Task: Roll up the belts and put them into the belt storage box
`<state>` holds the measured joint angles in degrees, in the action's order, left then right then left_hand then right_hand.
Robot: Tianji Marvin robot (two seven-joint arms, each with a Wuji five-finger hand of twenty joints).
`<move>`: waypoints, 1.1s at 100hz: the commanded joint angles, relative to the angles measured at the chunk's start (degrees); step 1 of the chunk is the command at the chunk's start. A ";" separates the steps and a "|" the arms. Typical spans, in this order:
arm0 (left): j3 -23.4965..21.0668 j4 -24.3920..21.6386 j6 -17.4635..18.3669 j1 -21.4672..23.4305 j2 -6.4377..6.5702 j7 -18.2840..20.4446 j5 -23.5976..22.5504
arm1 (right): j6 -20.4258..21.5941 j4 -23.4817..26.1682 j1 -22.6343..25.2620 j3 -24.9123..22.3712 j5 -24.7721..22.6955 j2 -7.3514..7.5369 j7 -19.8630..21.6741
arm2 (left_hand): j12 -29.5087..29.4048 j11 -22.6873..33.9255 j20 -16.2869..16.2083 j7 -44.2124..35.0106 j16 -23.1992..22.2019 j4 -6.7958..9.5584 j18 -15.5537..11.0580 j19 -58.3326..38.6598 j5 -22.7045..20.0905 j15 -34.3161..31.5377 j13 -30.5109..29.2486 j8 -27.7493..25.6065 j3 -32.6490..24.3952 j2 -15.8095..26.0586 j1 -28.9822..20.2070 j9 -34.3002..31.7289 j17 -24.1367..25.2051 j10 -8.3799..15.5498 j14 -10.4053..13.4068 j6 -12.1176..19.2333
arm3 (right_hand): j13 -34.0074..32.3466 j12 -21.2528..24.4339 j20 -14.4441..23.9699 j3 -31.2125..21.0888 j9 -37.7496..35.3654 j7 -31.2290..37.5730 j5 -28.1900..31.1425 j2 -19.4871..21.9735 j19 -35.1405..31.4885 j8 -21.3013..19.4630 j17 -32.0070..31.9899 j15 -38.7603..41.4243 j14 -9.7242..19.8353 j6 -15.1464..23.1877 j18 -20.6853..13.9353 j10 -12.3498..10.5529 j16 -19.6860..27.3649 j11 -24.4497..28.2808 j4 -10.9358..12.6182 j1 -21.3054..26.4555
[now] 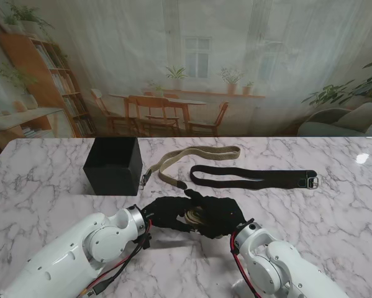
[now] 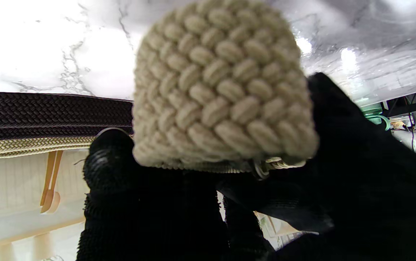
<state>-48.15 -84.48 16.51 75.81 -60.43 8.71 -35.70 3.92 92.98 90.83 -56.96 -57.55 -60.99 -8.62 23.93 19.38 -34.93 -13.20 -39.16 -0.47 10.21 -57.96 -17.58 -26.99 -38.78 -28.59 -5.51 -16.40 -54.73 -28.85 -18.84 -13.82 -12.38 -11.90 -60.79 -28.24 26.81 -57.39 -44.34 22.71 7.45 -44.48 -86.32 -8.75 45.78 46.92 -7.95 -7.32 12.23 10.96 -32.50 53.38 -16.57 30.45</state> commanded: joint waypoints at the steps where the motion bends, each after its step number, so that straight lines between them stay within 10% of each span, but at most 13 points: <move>1: 0.79 0.22 -0.01 -0.07 -0.65 -0.03 -0.55 | -0.16 -0.07 -0.60 0.37 0.20 -0.39 -0.03 | 2.08 2.54 -1.34 -5.77 -1.77 0.28 -1.37 -3.44 -3.46 -2.66 -2.89 -2.59 -1.31 1.87 -3.08 -2.76 -1.86 1.69 1.11 4.42 | -6.14 -1.58 -0.08 -9.29 -3.50 1.37 -1.74 3.28 0.53 -0.36 0.14 11.58 8.93 0.92 -0.73 -8.47 -1.64 8.73 3.27 16.75; 15: 0.92 0.43 -0.28 0.18 -0.93 -1.93 -1.74 | -0.16 -0.38 -0.74 0.75 0.92 -0.55 -0.44 | 8.36 9.67 -2.01 -18.18 -5.49 0.31 -1.59 -9.16 -6.77 -7.71 -9.22 -9.96 -4.78 0.80 -6.90 -10.33 -7.20 3.94 2.75 1.64 | -6.16 -1.39 0.07 -7.14 -3.56 3.06 -1.75 4.62 0.73 0.21 0.14 10.85 8.85 0.23 -0.64 -7.77 -2.33 7.73 3.32 16.13; 28: 0.77 0.58 -0.53 0.62 -1.29 -4.15 -2.74 | 0.06 -0.30 -0.47 0.63 1.78 -0.68 -0.55 | 23.53 4.63 -2.65 -29.87 -7.74 1.58 -0.63 -14.70 -11.14 -12.88 -15.97 -11.80 -2.29 -0.98 -14.88 -22.65 -12.62 5.56 3.64 3.85 | -5.74 -2.54 0.32 -3.87 -3.36 5.63 -2.10 5.79 1.49 1.98 -0.10 9.36 8.00 -0.51 -0.18 -6.57 -3.63 5.24 3.80 13.57; 43: 0.18 0.40 -0.88 1.27 -1.40 -5.65 -4.22 | -0.49 -0.27 0.10 0.26 2.01 -0.84 -1.28 | 23.90 5.63 -3.32 -36.78 -8.32 1.74 0.66 -17.80 -15.50 -15.60 -20.11 -10.83 -2.55 -1.28 -15.87 -27.43 -16.28 5.38 3.09 6.12 | -4.32 -4.00 0.85 -2.18 -1.56 8.24 -2.22 9.23 2.87 3.88 -1.38 6.98 6.00 -1.44 1.37 -5.66 -3.60 3.01 9.76 -0.36; 58: -0.87 -0.07 -0.62 2.18 -1.33 -6.31 -5.17 | -1.65 0.05 1.20 -0.53 1.96 -0.94 -1.89 | 23.36 5.98 -3.12 -39.39 -7.93 1.87 0.26 -18.50 -16.93 -15.86 -21.68 -8.13 -3.42 -2.69 -15.51 -28.91 -17.69 5.17 3.12 7.52 | -2.00 -3.87 1.39 3.21 -0.10 10.22 -2.32 11.00 3.61 3.57 -3.66 4.44 4.16 -0.57 2.62 -4.34 -2.80 0.23 10.18 -7.88; 110: -2.82 -0.78 0.66 3.62 -1.23 -6.74 -5.55 | -1.75 3.33 5.77 -5.54 3.08 -1.50 -4.03 | 24.41 5.18 -3.11 -41.75 -7.87 1.32 -1.55 -18.99 -19.14 -16.37 -24.17 -5.95 -8.08 -5.54 -13.28 -31.70 -20.14 5.49 3.34 9.78 | 16.13 3.59 1.83 20.36 13.26 6.70 -2.69 20.73 12.34 -1.21 -18.90 -13.41 -4.38 2.20 10.50 -0.09 5.82 -12.62 10.44 -18.23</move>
<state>-50.96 -84.92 16.97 79.25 -61.63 1.52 -41.42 2.46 95.81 95.85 -61.90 -54.23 -62.31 -11.71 47.33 21.52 -37.02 -39.51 -46.90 -2.72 10.33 -74.00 -28.82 -41.53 -61.29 -31.92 -0.67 -26.64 -60.49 -55.88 -37.60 -12.92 -8.90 -12.51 -46.92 -25.56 28.03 -38.94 -33.24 30.57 7.35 -25.69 -75.28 -8.63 28.48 36.33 -10.90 -6.59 20.04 9.90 -28.20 42.74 -7.25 14.97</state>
